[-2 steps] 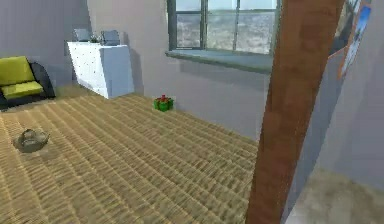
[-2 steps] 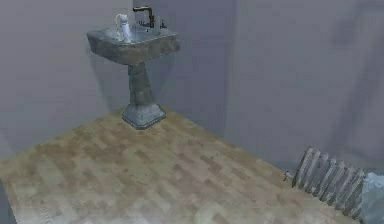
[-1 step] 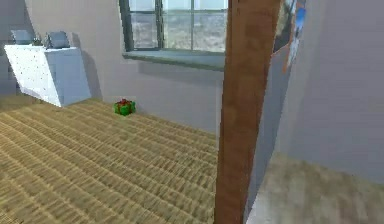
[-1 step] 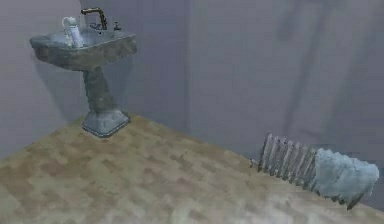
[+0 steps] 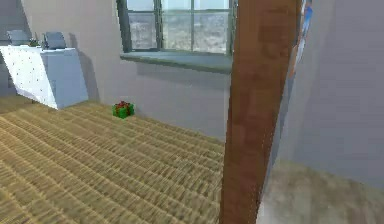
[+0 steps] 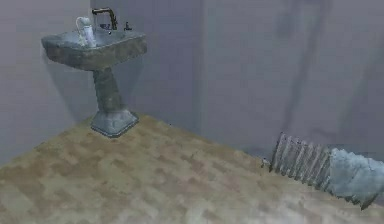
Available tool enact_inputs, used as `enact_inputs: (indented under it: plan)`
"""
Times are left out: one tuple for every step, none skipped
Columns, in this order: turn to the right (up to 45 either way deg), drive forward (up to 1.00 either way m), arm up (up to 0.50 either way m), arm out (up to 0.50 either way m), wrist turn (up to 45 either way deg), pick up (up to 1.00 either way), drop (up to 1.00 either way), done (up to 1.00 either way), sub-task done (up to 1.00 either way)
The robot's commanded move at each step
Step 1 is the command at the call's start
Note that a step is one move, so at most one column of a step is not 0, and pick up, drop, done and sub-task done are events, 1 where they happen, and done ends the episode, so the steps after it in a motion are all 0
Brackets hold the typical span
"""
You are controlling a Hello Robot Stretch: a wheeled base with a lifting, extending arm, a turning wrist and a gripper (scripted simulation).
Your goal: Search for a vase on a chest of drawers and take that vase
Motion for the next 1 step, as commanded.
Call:
enact_inputs:
  plan:
    - [-39.0, 0.0, 0.0, 0.0, 0.0, 0.0, 0.0, 0.0, 0.0]
